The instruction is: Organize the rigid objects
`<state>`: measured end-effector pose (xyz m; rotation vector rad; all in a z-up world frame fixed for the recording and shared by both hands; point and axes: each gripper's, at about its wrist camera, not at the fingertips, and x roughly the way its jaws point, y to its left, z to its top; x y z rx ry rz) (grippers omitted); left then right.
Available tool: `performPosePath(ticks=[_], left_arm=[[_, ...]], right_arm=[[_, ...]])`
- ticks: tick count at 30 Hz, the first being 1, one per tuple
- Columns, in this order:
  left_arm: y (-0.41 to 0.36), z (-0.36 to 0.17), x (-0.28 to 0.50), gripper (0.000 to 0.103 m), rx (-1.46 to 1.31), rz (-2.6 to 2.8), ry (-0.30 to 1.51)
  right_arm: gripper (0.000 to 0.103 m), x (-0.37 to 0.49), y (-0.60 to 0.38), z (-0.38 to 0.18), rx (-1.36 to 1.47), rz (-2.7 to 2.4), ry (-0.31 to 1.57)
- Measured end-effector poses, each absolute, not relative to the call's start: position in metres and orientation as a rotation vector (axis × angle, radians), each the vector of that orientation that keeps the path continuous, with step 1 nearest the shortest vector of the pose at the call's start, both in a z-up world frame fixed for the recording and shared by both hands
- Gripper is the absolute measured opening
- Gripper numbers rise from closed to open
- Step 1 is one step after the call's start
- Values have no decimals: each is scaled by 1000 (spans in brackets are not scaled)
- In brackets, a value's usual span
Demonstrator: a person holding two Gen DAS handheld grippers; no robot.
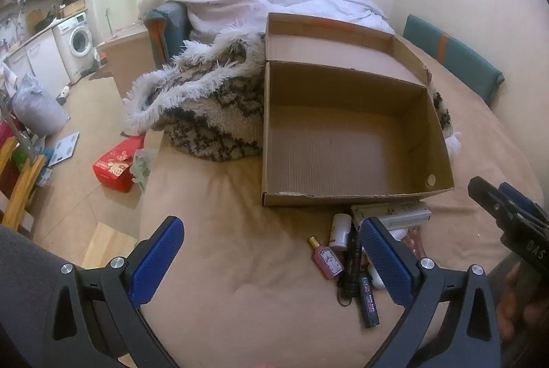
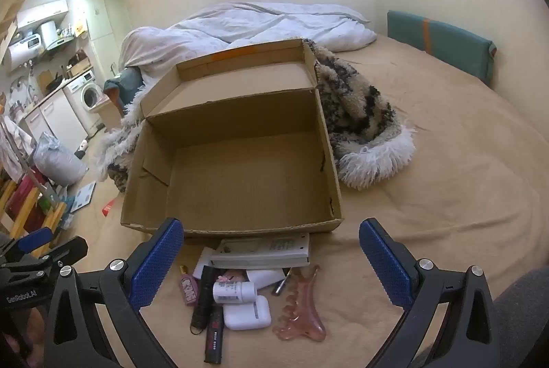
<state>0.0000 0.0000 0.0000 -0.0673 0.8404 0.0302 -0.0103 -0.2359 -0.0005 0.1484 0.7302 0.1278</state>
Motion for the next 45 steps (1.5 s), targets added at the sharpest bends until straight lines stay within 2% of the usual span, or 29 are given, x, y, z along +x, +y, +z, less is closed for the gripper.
performPosePath(ticks=[45], left_arm=[[5,-2,-2,103,-61,48,842]], right_arm=[[103,-11,-236,1,144,122,737]])
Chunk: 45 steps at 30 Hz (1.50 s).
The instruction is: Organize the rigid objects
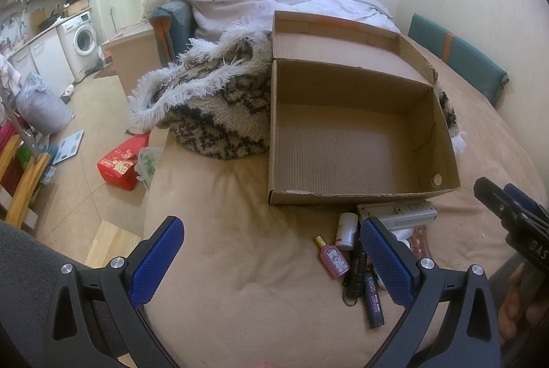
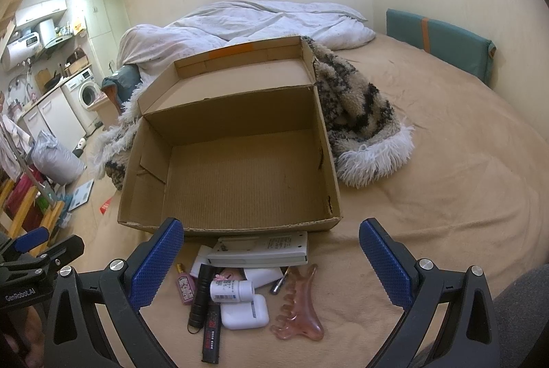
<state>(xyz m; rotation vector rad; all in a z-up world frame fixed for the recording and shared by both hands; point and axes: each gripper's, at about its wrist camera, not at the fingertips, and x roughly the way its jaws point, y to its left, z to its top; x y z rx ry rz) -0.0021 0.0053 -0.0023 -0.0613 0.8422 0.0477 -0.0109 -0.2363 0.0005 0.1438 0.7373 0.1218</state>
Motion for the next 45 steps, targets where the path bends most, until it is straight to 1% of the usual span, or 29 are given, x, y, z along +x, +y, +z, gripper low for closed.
performPosePath(ticks=[45], left_arm=[[6,-2,-1,103,-62,47,844]], right_arm=[[103,-9,-238,-1,150,120,733]])
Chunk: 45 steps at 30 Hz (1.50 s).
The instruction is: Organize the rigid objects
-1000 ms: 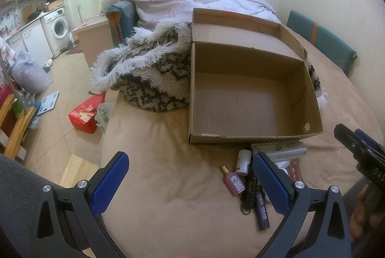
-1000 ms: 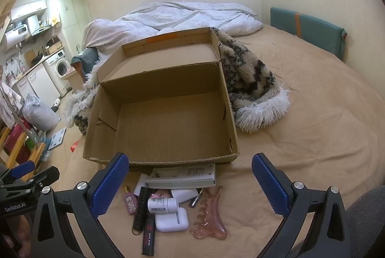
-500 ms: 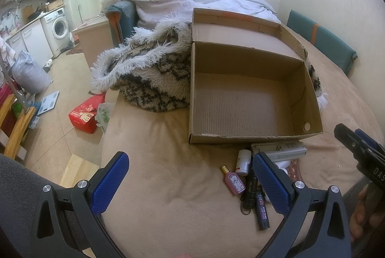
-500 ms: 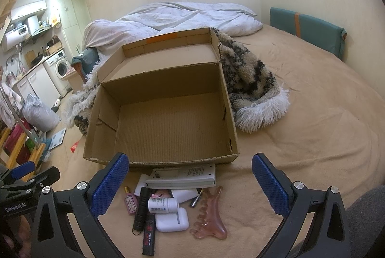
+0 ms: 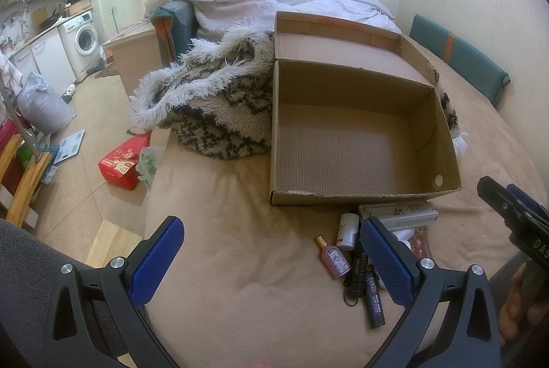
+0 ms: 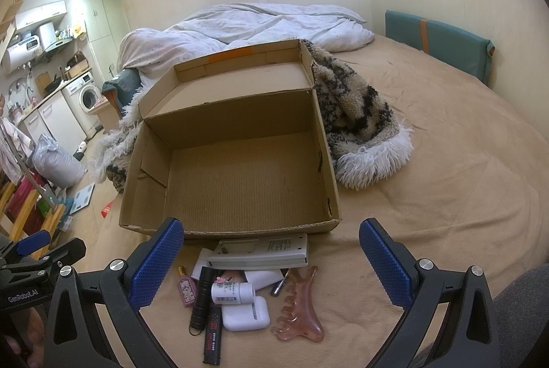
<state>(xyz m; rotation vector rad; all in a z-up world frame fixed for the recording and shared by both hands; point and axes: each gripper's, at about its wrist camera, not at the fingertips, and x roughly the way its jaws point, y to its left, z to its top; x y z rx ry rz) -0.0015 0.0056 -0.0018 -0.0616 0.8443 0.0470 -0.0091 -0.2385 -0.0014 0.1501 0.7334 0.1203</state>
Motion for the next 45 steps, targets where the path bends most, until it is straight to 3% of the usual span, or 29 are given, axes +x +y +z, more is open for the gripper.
performPosePath(ticks=[11,17,18,20,24,26,32,36,37,38,39,44,45], left_arm=[[10,-5,-2,103,-72,53,856],[19,-33,21,102,-92,59,1024],[20,-40,26,100,-106,56,1064],[19,-56,37,84,-144,42,1147],[2,-90,56,69,-204,-8,1296],[-6,-106,63,53,-257,-25,1349],[-21,-142,78,44,-332,-19,1452],[-22,-154,79,44,-331,0,1471],[-21,-155,79,41,-332,-1,1469],[-20,-155,78,28,-328,-11,1462],[-22,-151,81,24,-321,-17,1463],[-14,-140,79,21,-276,-24,1476],[-11,-139,77,21,-273,-19,1478]], right_arm=[[103,-9,-240,-1,162,121,736],[103,-3,-247,-5,242,153,792],[103,-1,-249,-10,256,153,813],[103,4,-254,-17,288,141,855],[103,10,-267,-28,362,122,902],[103,12,-270,-33,387,113,923],[103,16,-279,-43,430,95,962],[103,18,-282,-47,442,87,982],[103,18,-283,-48,445,86,986],[103,18,-283,-50,450,85,992],[103,19,-284,-52,463,88,1002],[103,31,-287,-81,529,94,1159],[89,33,-287,-90,542,101,1198]])
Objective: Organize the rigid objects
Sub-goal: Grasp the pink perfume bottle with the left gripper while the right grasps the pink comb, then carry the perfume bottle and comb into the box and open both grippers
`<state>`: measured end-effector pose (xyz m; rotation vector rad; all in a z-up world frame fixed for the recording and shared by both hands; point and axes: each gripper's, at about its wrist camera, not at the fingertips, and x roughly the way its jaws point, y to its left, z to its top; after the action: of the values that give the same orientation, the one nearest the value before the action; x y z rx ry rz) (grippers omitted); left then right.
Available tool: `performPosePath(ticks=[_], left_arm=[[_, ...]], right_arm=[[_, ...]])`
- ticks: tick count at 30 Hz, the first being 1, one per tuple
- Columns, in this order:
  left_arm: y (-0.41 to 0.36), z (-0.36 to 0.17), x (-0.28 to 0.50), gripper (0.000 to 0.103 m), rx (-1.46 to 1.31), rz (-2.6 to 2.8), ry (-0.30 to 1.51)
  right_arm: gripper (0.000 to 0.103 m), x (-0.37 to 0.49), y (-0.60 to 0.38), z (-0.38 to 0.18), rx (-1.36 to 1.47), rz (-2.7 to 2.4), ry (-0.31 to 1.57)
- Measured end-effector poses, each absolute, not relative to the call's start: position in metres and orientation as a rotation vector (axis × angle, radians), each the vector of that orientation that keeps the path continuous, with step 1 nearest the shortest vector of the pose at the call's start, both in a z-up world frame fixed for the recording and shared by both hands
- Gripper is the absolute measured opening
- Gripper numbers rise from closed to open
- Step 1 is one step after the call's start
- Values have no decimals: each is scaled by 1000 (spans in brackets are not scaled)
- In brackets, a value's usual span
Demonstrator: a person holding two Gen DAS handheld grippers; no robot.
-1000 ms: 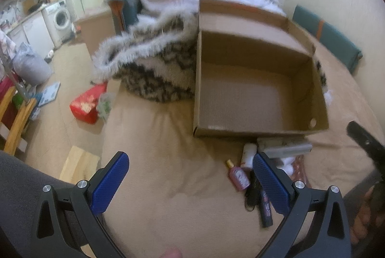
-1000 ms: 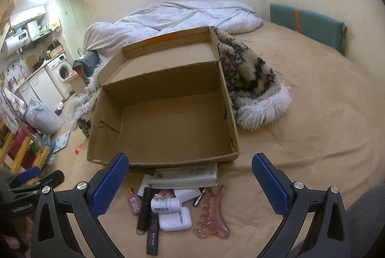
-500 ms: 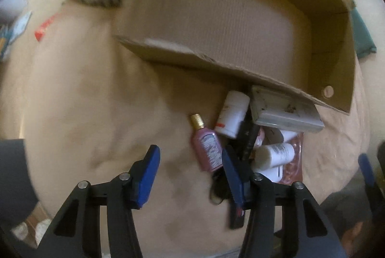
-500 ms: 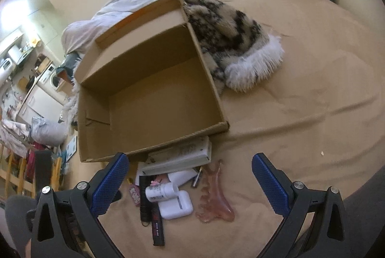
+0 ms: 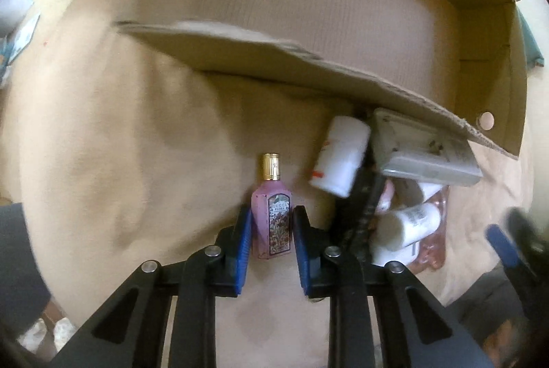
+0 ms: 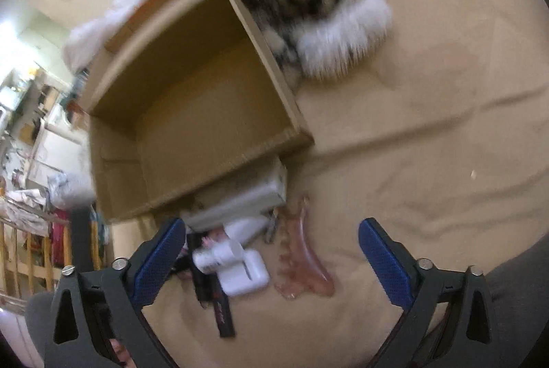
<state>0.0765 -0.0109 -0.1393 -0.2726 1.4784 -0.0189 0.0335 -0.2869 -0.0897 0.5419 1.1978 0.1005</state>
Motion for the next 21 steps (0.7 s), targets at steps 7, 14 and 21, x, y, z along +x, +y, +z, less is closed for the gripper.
performPosePath(ticks=[7,14,21], left_arm=[[8,-129,60,21,-207,20,1475],[7,-145,56,21,-184,38,1462],[-16,-155,55,21,-116,45,1454]], right_arm=[[49,47,-266,-150,461,44,1478],[53,51,-221,-163,146,8,1471],[59,50,-191,-168,5,-27,1403]])
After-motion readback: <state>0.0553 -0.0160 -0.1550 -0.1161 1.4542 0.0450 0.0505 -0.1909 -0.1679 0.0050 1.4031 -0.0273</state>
